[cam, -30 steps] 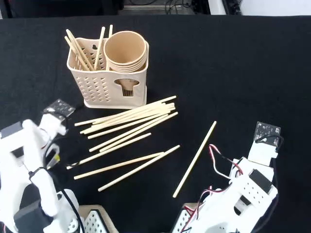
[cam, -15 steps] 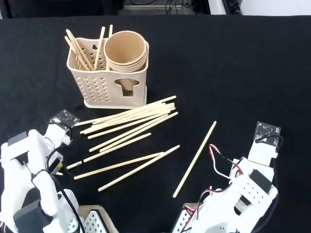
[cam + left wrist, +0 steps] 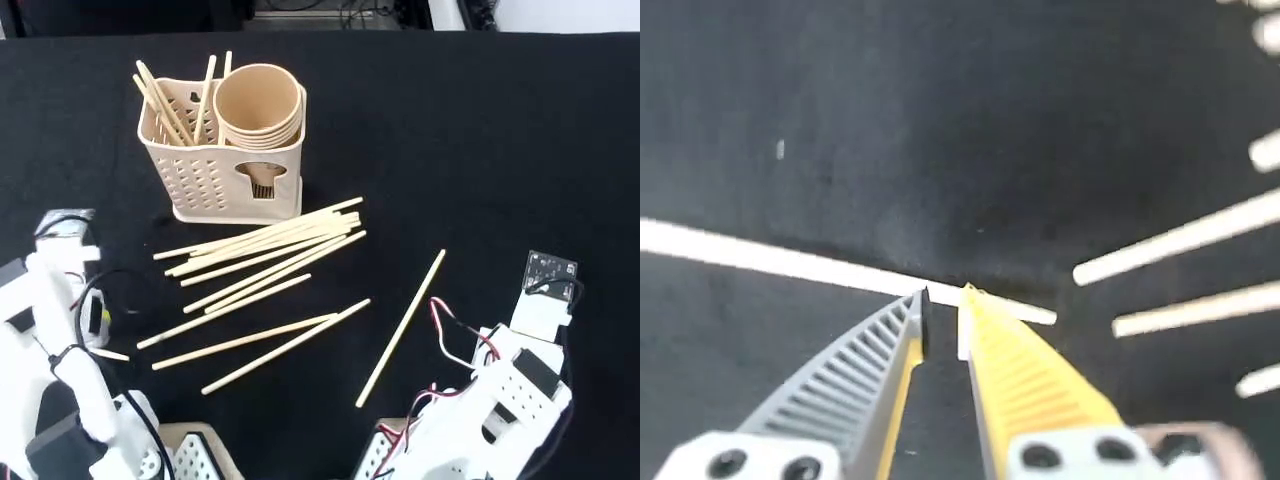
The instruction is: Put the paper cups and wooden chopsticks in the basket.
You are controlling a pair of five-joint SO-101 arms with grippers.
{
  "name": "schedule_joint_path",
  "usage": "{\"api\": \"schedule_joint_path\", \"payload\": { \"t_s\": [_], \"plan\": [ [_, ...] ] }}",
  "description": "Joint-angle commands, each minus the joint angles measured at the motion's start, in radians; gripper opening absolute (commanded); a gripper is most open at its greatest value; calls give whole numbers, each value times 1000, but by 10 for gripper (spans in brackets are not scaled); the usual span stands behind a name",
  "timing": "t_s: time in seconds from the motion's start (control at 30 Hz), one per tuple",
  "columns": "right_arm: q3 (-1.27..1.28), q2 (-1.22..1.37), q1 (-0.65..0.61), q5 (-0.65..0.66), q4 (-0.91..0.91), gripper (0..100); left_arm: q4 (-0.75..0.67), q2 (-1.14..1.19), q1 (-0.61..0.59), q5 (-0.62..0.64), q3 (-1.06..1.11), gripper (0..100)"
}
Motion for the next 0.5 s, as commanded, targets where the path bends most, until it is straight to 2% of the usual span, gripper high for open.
{"api": "schedule_joint_path", "payload": {
  "t_s": [0.0, 0.1, 0.23, 0.3, 0.47],
  "plan": [
    [-5, -15, -11, 9, -17, 14, -64, -14, -31, 178, 28, 77],
    [-5, -15, -11, 9, -17, 14, -175, -14, -117, 255, 33, 77],
    [-5, -15, -11, 9, -17, 14, -259, -5, -294, 430, -53, 77],
    [-5, -15, -11, 9, -17, 14, -298, 0, -349, 453, -93, 80],
    [-5, -15, -14, 9, -17, 14, -336, 107, -328, 463, -177, 204]
  ]
}}
